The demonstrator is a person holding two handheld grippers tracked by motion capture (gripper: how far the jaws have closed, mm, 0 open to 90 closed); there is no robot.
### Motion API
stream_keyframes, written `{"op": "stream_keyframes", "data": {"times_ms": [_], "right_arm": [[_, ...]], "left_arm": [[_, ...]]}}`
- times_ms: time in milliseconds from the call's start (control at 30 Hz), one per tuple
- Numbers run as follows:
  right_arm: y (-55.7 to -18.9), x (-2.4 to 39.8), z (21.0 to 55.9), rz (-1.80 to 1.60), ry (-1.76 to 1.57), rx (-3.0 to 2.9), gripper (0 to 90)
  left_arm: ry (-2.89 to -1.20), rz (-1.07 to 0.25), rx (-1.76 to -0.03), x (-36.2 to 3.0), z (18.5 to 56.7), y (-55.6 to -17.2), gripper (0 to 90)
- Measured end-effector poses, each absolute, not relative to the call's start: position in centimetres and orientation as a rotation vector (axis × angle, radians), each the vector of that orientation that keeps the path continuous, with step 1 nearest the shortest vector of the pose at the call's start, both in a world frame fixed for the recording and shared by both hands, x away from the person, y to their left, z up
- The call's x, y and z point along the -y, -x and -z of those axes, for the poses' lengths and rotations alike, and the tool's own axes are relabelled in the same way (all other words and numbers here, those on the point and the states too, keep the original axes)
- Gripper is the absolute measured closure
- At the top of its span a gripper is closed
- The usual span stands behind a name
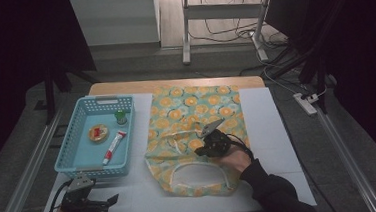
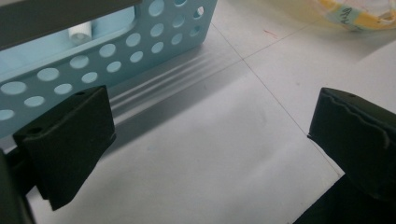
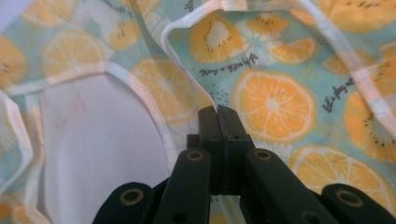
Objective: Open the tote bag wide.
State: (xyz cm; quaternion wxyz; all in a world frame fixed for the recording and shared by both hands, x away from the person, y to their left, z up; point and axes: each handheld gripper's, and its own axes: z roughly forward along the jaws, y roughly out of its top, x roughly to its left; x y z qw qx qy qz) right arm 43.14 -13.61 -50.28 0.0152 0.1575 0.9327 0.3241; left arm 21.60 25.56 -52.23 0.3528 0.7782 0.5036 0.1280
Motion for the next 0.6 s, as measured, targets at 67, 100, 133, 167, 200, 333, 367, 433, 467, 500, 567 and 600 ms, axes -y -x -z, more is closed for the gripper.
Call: {"op": "stream_keyframes", "data": {"times_ms": [67, 100, 133, 167, 200, 333, 367, 433, 467, 500, 567, 600], "right_arm": [[-43.5, 13.7, 49.7, -1.061, -0.506, -2.898, 90.0], [-43.5, 13.8, 49.4, -1.073, -0.511, -2.886, 90.0], [-43.6, 13.8, 49.1, -1.081, -0.513, -2.876, 90.0], [-43.6, 13.8, 48.8, -1.081, -0.512, -2.866, 90.0], [-43.7, 13.8, 48.5, -1.09, -0.509, -2.858, 90.0], [-43.8, 13.7, 47.8, -1.103, -0.504, -2.84, 90.0], [-43.8, 13.7, 47.6, -1.107, -0.5, -2.836, 90.0], [-44.1, 13.5, 46.9, -1.131, -0.507, -2.819, 90.0], [-44.1, 13.5, 46.9, -1.131, -0.507, -2.819, 90.0], [-44.3, 13.5, 46.4, -1.16, -0.507, -2.797, 90.0], [-44.4, 13.4, 46.1, -1.176, -0.51, -2.787, 90.0], [-44.7, 13.5, 45.4, -1.215, -0.514, -2.761, 90.0]], "left_arm": [[-2.013, -0.332, -1.303, -25.6, 52.2, -21.6, 0.4], [-2.013, -0.332, -1.303, -25.6, 52.2, -21.6, 0.4], [-2.012, -0.331, -1.304, -25.6, 52.2, -21.6, 0.4], [-2.012, -0.33, -1.305, -25.6, 52.2, -21.6, 0.4], [-2.012, -0.329, -1.306, -25.6, 52.2, -21.6, 0.4], [-2.014, -0.329, -1.307, -25.6, 52.2, -21.6, 0.4], [-2.015, -0.329, -1.308, -25.6, 52.2, -21.6, 0.4], [-2.015, -0.328, -1.308, -25.6, 52.2, -21.6, 0.4], [-2.014, -0.328, -1.308, -25.6, 52.2, -21.6, 0.4], [-2.014, -0.327, -1.309, -25.6, 52.2, -21.6, 0.4], [-2.014, -0.327, -1.309, -25.6, 52.2, -21.7, 0.4], [-2.013, -0.327, -1.309, -25.6, 52.2, -21.6, 0.4]]}}
